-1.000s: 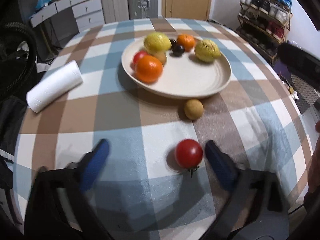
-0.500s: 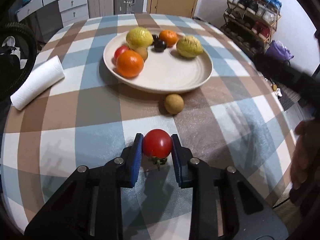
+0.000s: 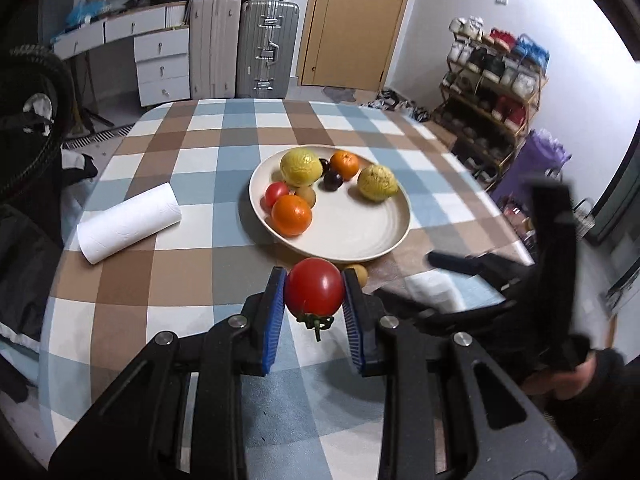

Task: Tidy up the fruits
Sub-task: 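Close the right gripper on the brown kiwi while the left gripper holds the tomato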

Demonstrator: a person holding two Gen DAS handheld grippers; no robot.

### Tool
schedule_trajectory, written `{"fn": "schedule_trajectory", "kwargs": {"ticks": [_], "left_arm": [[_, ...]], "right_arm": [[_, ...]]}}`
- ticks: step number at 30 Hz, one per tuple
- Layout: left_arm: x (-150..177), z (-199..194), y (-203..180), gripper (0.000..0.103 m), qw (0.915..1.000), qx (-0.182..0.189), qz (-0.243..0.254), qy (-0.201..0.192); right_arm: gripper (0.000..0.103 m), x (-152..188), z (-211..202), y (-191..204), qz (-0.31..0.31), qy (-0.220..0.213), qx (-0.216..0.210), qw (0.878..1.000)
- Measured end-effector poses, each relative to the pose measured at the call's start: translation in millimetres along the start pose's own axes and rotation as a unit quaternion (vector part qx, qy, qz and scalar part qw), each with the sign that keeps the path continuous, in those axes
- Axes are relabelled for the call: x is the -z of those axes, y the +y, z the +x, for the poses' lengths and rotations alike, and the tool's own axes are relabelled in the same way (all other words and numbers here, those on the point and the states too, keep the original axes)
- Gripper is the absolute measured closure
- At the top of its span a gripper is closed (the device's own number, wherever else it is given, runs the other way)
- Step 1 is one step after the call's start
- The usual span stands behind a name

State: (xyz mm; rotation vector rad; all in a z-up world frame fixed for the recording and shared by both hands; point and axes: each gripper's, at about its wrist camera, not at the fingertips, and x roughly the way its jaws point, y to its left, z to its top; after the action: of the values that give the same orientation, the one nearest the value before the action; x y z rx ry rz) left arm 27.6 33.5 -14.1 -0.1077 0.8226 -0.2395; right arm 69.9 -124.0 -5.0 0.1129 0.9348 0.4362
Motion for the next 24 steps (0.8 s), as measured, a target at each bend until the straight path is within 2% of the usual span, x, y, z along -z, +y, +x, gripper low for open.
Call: {"fn": "schedule_trajectory", "kwargs": {"ticks": [4, 7, 14, 17, 19, 20, 24], "left_arm": [[-3.1, -13.3, 8.3, 0.078, 0.9999, 0.012, -0.006, -0.01], [-3.7, -17.5, 13.3, 0.078, 0.9997, 0.021, -0.012, -0.011], [-3.5, -19.9, 15.6, 0.078, 0.9992, 0.034, -0.018, -0.007], [-3.5, -19.8, 15.7, 0.078, 0.9993, 0.033, -0.018, -0.006], [-2.9, -17.5, 14.4, 0.078, 0.9995, 0.028, -0.017, -0.003], [-2.6, -16.5, 14.4, 0.078, 0.9996, 0.025, -0.017, -0.001], [-0.1, -6.1, 12.7, 0.078, 0.9997, 0.012, -0.02, 0.008]], "right_arm": [[0.014, 4.1, 16.5, 16.2, -0.034, 0.017, -0.005, 0.999], [0.017, 5.1, 27.3, 25.6, -0.049, 0.023, -0.001, 0.999], [0.032, -0.4, 46.8, 35.4, -0.055, 0.032, 0.019, 0.998], [0.042, -1.6, 52.6, 37.5, -0.054, 0.037, 0.029, 0.997], [0.059, -1.8, 55.9, 36.9, -0.054, 0.045, 0.031, 0.997], [0.059, -1.7, 56.4, 36.8, -0.055, 0.047, 0.034, 0.997], [0.074, -1.6, 54.1, 37.9, -0.059, 0.047, 0.028, 0.997]]}}
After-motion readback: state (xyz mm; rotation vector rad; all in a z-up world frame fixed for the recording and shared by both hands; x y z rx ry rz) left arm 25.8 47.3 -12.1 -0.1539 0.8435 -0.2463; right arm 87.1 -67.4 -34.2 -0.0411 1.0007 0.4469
